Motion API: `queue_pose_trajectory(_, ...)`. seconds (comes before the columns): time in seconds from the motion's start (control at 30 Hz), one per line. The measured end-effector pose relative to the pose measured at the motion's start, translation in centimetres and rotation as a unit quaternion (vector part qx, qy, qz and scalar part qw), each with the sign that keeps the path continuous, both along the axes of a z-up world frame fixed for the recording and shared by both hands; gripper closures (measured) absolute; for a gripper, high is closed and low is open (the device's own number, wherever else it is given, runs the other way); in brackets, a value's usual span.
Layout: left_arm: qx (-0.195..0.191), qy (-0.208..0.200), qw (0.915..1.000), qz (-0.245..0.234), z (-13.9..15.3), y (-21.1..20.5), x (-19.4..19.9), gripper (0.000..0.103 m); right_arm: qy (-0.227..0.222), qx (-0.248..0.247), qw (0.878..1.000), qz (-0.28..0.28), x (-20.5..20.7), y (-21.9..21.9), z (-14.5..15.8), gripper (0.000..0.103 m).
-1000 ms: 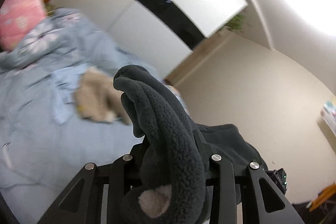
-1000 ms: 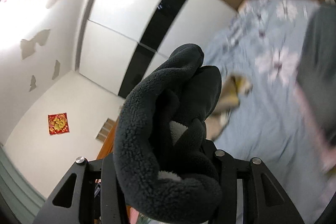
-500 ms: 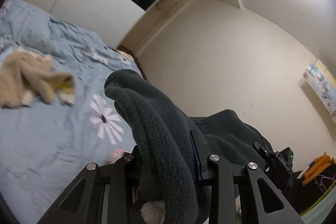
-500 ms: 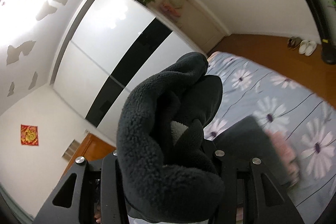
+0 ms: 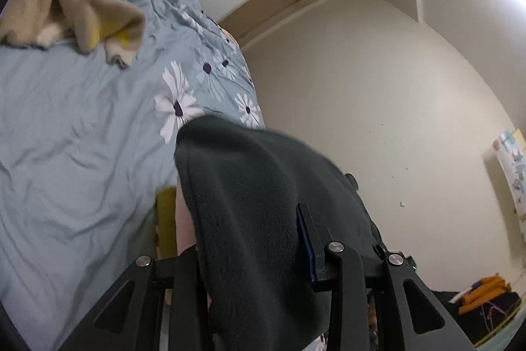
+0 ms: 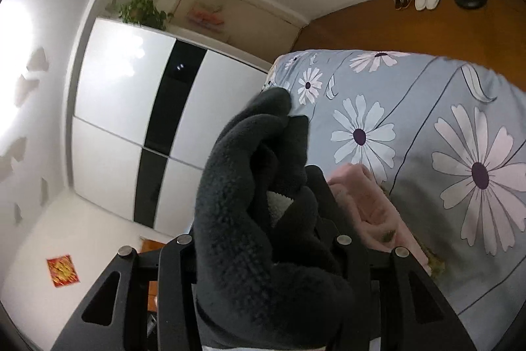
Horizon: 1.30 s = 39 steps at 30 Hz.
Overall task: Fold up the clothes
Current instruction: 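Lift the folded jacket bundle with both grippers and carry it across the bed, then lower the folded jacket onto the pink cloth stack with both grippers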
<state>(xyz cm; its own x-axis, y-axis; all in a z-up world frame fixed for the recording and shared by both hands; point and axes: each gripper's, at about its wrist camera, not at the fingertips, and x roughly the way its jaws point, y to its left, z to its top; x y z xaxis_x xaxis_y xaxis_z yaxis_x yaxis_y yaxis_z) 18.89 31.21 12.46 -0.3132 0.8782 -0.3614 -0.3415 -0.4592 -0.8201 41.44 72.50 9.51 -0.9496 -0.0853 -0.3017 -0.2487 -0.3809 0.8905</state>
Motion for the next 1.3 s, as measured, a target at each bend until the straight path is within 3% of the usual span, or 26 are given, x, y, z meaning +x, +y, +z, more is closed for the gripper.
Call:
queue_pose_trajectory(0.27, -0.01, 0.005, 0.9997, -0.02, -1.6, 1.6, 2.0, 0.066, -0.025, -0.028, 0.999, -0.022, -0.1, 1.9, -1.7, 0.055)
queue_pose_trajectory(0.4, -0.01, 0.0, 0.9998, -0.019, -1.1, 1.2, 1.6, 0.065, -0.021, -0.041, 0.999, -0.023, 0.2, 1.9, -2.6, 0.054)
queue_pose_trajectory(0.5, -0.013, 0.0, 0.9996, -0.023, -0.5, 0.8, 1.3, 0.063, -0.025, -0.043, 0.998, -0.026, 0.0, 1.9, -2.9, 0.047)
queue_pose_trajectory(0.6, -0.02, 0.002, 0.9997, -0.016, -0.1, 0.1, 1.1, 0.059, -0.03, -0.047, 0.998, -0.032, 0.8, 1.5, -2.5, 0.037)
queue_pose_trajectory(0.77, -0.015, -0.014, 0.9995, 0.023, -0.3, -2.9, -0.1, 0.047, -0.031, -0.048, 0.997, -0.05, 2.7, 1.3, -2.0, 0.033)
queue_pose_trajectory(0.93, -0.015, -0.03, 0.9978, 0.057, -0.3, -5.7, -1.2, 0.046, -0.047, -0.042, 0.995, -0.073, 5.1, 1.3, -1.7, 0.03)
queue_pose_trajectory(1.13, -0.065, 0.029, 0.9963, 0.048, 3.5, -5.4, -1.7, 0.046, -0.135, 0.025, 0.984, -0.111, 7.8, 2.0, 1.6, 0.03)
queue_pose_trajectory(1.23, -0.107, 0.081, 0.9906, 0.024, 6.5, -3.1, -1.4, 0.046, -0.193, 0.101, 0.966, -0.141, 8.2, 2.1, 5.4, 0.03)
queue_pose_trajectory(1.3, -0.138, 0.117, 0.9834, 0.007, 8.1, -0.8, -0.9, 0.044, -0.198, 0.16, 0.958, -0.13, 7.0, 1.3, 8.7, 0.03)
